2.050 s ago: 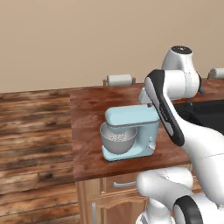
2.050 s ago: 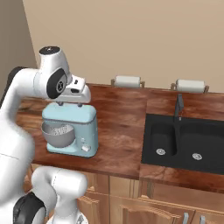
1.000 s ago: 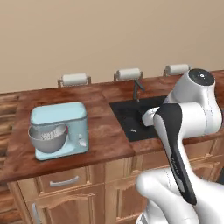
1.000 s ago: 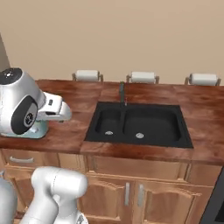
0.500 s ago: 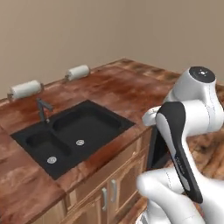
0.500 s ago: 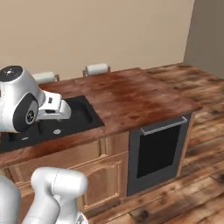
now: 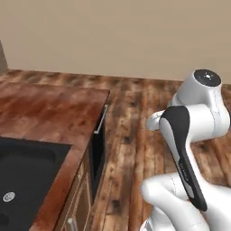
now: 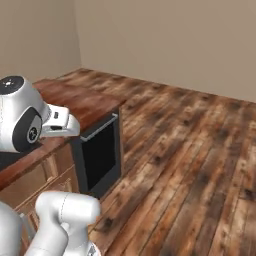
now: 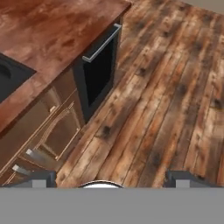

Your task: Navigate to the oven.

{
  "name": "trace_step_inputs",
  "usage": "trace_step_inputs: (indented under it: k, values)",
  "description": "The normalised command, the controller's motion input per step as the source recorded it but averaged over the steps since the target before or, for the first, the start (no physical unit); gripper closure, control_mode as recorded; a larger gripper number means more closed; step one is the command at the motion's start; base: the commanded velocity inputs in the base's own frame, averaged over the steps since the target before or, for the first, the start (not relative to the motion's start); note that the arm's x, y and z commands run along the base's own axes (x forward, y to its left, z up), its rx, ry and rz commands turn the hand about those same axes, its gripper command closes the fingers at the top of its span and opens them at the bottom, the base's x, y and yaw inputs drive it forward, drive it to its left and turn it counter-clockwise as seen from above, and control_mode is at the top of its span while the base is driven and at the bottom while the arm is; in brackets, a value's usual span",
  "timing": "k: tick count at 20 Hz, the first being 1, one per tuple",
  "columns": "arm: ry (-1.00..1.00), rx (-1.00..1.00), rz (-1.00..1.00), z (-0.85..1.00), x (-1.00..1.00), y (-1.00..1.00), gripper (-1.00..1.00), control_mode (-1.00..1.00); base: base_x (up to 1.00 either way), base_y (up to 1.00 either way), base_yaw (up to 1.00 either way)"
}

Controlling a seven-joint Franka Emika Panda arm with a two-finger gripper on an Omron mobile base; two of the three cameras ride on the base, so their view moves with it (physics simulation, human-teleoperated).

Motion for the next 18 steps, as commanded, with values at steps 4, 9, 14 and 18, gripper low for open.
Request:
trace_step_inputs:
  k: [4, 9, 14, 18]
  values:
    - [0.0, 0.0, 0.0, 0.0, 0.0, 0.0, -1.0, 1.0, 0.0, -0.37, -0.9]
    - [0.0, 0.0, 0.0, 0.0, 0.0, 0.0, -1.0, 1.0, 0.0, -0.2, -0.92]
    - [0.0, 0.0, 0.0, 0.0, 0.0, 0.0, -1.0, 1.0, 0.0, -0.22, -0.91]
    - [0.0, 0.0, 0.0, 0.0, 0.0, 0.0, -1.0, 1.0, 0.33, -0.19, -0.76]
